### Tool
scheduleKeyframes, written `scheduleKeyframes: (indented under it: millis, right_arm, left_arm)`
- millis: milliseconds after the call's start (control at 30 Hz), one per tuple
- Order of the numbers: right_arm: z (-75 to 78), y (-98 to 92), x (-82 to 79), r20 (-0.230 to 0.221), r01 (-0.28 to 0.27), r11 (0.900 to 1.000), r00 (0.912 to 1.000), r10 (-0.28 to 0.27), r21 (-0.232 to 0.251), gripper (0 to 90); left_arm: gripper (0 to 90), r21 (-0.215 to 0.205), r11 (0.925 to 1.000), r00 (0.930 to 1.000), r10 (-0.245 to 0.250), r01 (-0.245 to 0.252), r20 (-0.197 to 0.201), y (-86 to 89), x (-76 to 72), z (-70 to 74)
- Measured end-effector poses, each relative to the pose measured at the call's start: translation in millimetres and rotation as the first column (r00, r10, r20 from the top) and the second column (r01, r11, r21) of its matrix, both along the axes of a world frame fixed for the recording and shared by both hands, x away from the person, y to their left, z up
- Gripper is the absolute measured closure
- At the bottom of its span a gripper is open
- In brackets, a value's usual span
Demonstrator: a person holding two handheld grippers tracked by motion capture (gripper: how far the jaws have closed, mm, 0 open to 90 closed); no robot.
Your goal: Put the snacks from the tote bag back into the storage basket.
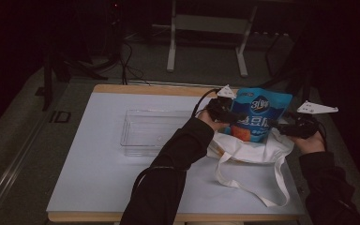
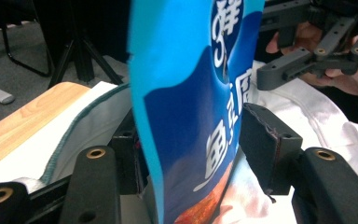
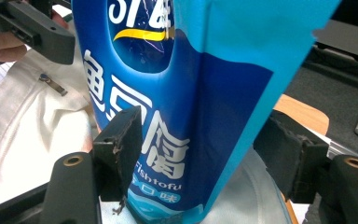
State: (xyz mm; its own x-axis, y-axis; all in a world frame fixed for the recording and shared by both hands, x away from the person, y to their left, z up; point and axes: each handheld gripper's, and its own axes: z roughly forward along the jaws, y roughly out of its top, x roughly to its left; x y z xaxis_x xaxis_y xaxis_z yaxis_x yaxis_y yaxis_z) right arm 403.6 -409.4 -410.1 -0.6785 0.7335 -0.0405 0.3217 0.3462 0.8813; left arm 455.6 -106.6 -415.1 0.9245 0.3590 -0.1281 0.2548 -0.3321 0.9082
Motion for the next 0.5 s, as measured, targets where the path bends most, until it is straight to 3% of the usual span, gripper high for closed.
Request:
scheduleKeyframes:
  millis: [267, 400, 500]
  right_arm:
    - [1.6, 8.4, 8.9, -0.034, -0.042, 0.999, 0.9985, 0.042, 0.008, 37.2]
    - [2.2, 12.6, 11.0, -0.057, -0.071, 0.997, 0.9958, 0.072, 0.029, 40.7]
    - [0.7, 17.1, 13.0, -0.076, -0.084, 0.996, 0.9935, 0.085, 0.008, 43.7]
  left_arm:
    - [62.7, -0.013, 0.9998, 0.9998, 0.017, -0.017, -0.011, 0.7, 1.1, -1.4]
    - [62.8, -0.009, 0.9999, 0.9999, 0.005, -0.005, -0.016, -0.4, -0.1, -2.9]
    - [67.3, -0.001, 1.0000, 0.9997, -0.003, 0.003, -0.025, -1.3, -0.3, -2.7]
